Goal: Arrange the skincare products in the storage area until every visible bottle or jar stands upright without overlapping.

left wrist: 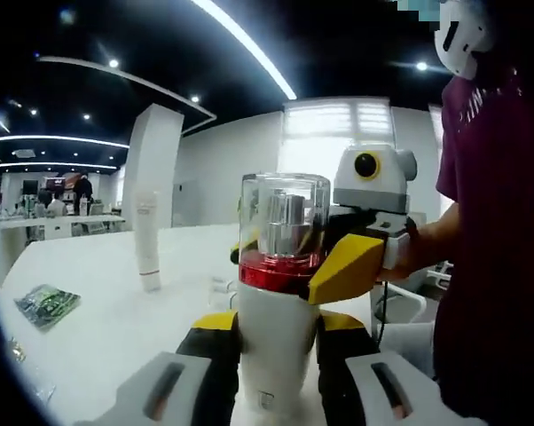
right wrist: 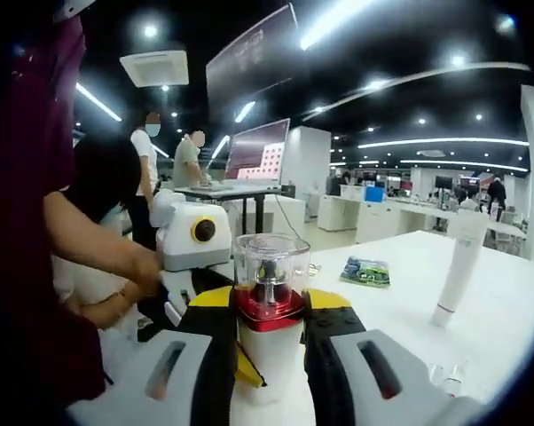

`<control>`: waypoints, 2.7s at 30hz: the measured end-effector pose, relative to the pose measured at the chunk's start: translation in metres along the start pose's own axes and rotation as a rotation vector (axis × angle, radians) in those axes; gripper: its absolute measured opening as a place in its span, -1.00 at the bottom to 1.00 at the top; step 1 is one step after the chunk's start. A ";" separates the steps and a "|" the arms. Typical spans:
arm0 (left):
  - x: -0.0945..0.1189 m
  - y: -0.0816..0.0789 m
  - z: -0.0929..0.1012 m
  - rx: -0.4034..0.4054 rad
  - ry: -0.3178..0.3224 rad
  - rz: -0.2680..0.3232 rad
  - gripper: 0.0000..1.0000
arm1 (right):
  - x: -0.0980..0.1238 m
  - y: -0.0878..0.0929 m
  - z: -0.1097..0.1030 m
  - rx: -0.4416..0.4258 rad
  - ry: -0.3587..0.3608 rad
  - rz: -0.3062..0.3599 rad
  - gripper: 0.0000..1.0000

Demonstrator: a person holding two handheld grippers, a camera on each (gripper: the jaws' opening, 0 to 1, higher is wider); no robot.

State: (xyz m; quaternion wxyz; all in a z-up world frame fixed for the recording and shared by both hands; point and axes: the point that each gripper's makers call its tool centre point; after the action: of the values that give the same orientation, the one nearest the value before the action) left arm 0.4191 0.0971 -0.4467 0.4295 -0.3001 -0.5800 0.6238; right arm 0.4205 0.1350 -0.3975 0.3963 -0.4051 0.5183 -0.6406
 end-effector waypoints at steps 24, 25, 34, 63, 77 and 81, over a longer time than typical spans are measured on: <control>-0.002 0.003 -0.002 0.012 -0.064 0.018 -0.33 | 0.003 0.014 0.002 -0.045 0.012 -0.085 -0.44; -0.002 0.004 -0.002 0.016 -0.068 0.020 -0.33 | 0.003 0.015 0.002 -0.048 0.008 -0.086 -0.45; 0.005 0.014 -0.009 0.093 -0.124 0.050 -0.34 | 0.012 0.018 0.024 -0.056 0.018 -0.108 -0.46; 0.008 0.038 -0.026 0.117 -0.192 0.024 -0.36 | 0.033 -0.041 0.231 -0.139 0.155 0.004 -0.48; 0.010 0.041 -0.028 0.107 -0.208 0.016 -0.36 | 0.018 0.020 0.270 -0.102 0.163 -0.082 -0.49; 0.010 0.043 -0.027 0.108 -0.202 0.007 -0.37 | 0.014 0.027 0.276 -0.081 0.158 -0.087 -0.50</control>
State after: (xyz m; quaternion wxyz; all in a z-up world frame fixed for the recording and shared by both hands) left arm 0.4305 0.1202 -0.4917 0.3822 -0.2142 -0.5848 0.6827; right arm 0.6750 0.0232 -0.3857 0.3093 -0.3912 0.5551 -0.6657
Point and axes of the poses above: the point that each gripper's makers call its tool centre point, and the gripper's own axes: x roughly backward along the fingers, z roughly to its right, y roughly out of its underside, and after that the axes turned 2 degrees about x, right-handed
